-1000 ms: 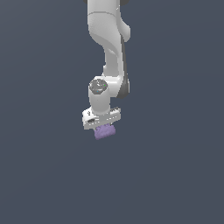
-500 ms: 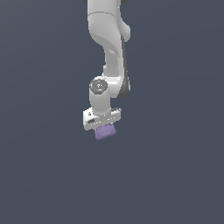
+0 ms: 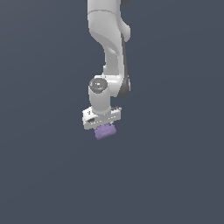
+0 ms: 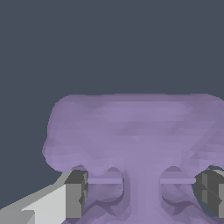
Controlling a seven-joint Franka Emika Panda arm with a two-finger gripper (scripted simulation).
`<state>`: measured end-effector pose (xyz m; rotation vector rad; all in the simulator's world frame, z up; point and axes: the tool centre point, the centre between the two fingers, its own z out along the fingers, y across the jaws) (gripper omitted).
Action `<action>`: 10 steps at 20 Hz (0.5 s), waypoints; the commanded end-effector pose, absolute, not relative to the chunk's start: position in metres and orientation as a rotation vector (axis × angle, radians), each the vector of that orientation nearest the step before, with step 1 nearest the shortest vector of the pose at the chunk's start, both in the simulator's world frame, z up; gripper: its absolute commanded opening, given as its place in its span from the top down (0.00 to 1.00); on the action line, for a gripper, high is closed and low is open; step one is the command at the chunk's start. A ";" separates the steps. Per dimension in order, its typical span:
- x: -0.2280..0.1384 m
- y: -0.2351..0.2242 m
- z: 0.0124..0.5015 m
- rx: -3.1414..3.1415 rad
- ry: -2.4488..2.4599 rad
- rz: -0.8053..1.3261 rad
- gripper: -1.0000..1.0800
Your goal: Pick up the object and move it to a goal position.
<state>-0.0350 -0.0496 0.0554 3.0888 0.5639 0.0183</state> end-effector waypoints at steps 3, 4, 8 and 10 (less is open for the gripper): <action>-0.036 -0.052 0.072 3.089 0.563 0.019 1.00; -0.036 -0.053 0.077 3.089 0.563 0.019 1.00; -0.039 -0.058 0.104 3.089 0.563 0.017 1.00; -0.040 -0.061 0.121 3.089 0.563 0.017 1.00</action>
